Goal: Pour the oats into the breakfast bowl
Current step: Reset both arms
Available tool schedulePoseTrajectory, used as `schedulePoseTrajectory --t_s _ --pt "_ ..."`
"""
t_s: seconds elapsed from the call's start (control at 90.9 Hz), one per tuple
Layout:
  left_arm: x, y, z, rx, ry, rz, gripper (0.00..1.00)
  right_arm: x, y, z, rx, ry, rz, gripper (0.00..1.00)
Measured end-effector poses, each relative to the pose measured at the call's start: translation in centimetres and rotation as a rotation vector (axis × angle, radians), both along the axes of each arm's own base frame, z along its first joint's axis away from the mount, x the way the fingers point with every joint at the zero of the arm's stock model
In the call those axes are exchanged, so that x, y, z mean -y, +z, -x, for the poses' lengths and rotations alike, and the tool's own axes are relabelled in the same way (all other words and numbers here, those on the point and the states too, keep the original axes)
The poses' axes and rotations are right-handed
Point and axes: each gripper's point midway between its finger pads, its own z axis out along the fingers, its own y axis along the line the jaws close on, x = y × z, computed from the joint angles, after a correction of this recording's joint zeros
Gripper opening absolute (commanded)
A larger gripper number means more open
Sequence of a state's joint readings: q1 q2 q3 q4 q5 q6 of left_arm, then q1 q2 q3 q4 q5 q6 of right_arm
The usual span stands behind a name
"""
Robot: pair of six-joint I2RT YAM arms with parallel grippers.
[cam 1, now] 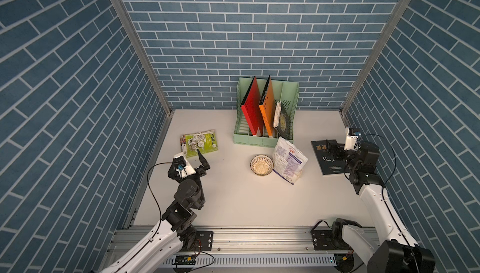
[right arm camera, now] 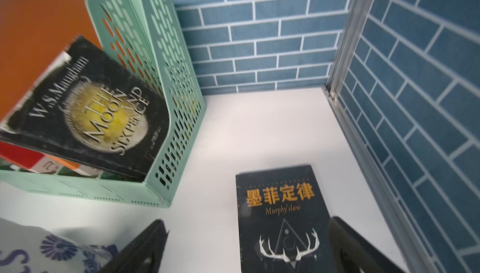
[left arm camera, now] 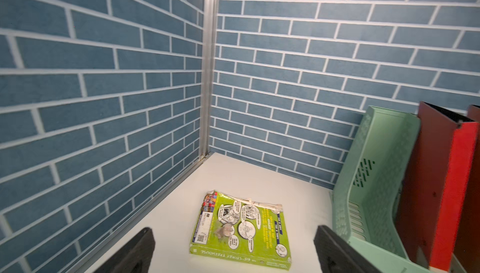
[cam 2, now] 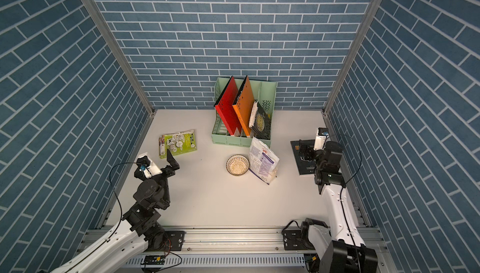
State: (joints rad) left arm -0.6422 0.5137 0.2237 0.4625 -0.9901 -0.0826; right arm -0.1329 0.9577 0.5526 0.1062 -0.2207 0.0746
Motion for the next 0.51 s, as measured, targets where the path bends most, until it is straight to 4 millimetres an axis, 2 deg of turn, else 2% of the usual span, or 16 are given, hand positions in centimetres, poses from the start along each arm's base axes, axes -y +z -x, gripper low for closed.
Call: schedulePoseTrajectory --t_s 0.11,0.22,0.33,0.506 --pt "-1.5 -2.0 0.2 -0.016 0.111 0.006 1.00 0.6 -5.4 1.3 -0.040 -0.062 -0.005 1.00" --pt "-2.9 -4.0 -0.2 -0.056 0.190 -0.012 1.00 0.1 -8.6 2.0 -0.028 -0.089 0.034 1.00" --pt "-4.3 -5.7 -0.8 -0.098 0.250 -0.030 1.00 -0.7 -9.5 1.9 0.041 -0.091 0.077 1.00" --pt "-5.9 -8.6 -1.5 -0.155 0.273 -0.049 1.00 -0.2 -8.8 1.3 0.161 -0.118 0.129 1.00"
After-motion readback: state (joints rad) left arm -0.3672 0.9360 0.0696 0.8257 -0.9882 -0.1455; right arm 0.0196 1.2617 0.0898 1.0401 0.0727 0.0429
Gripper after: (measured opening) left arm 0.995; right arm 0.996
